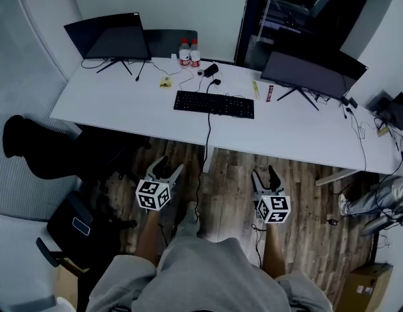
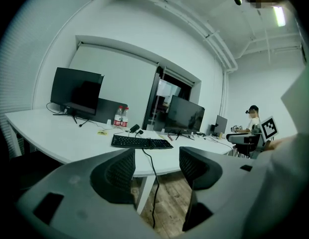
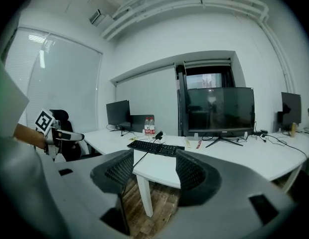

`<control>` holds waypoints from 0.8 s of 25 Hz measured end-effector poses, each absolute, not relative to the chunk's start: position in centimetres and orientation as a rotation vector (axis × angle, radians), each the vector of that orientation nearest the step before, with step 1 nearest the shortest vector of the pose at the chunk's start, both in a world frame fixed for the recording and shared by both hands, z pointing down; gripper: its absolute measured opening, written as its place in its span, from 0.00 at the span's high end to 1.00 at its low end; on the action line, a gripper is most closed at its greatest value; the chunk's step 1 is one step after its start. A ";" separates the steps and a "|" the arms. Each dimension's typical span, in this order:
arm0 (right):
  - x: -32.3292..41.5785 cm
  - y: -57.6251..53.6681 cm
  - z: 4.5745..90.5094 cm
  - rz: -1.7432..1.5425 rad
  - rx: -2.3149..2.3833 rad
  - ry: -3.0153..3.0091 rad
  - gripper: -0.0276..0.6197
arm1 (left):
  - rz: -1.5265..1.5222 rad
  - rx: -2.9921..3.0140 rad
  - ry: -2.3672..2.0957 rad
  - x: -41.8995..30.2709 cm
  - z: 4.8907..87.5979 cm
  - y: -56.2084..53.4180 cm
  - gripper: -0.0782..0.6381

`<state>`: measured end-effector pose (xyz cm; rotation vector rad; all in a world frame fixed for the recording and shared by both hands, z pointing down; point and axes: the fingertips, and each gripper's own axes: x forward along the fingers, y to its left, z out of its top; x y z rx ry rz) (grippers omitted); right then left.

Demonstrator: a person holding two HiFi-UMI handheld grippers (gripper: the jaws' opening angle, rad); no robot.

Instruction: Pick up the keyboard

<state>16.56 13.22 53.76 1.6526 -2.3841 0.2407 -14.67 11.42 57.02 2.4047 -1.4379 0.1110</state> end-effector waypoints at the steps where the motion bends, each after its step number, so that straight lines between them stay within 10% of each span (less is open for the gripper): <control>1: 16.3 12.3 53.6 0.239 1.655 -2.381 0.57 | 0.110 2.406 -1.433 -14.9 57.0 10.4 0.51; 20: 12.7 -1.0 53.2 0.239 1.754 -2.277 0.58 | 0.108 2.456 -1.324 -18.6 57.0 -6.2 0.51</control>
